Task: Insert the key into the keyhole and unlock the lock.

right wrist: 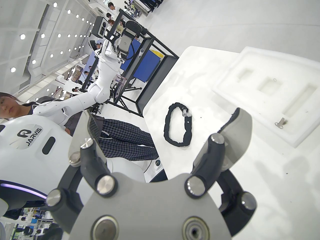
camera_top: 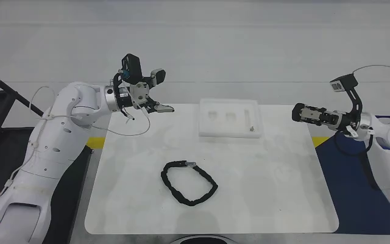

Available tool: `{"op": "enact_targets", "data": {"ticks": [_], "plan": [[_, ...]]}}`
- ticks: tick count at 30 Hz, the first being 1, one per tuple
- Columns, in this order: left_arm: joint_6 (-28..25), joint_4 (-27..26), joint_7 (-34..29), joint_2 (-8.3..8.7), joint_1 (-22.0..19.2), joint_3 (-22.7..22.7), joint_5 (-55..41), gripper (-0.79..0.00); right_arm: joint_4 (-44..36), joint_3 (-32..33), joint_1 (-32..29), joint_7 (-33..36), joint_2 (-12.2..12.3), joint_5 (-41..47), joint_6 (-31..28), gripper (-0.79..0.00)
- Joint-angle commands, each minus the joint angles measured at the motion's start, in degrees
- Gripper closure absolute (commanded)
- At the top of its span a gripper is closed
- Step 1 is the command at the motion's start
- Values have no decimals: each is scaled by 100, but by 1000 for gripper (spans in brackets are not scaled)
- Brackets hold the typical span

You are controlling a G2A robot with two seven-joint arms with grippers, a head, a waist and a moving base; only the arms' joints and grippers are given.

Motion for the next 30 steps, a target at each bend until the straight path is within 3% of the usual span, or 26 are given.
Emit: {"op": "enact_targets", "data": {"ticks": [1, 23, 30], "plan": [[0, 0, 0, 0, 0, 0, 0, -785, 0, 0, 0, 0, 0, 0, 0, -784], [0, 0, 3, 0, 0, 0, 1, -785, -2, -5, -11, -48, -2, -23, 18, -785], [0, 0, 3, 0, 0, 0, 1, -785, -82, -451, -6, -1434, -103, -1331, 451, -785]]}}
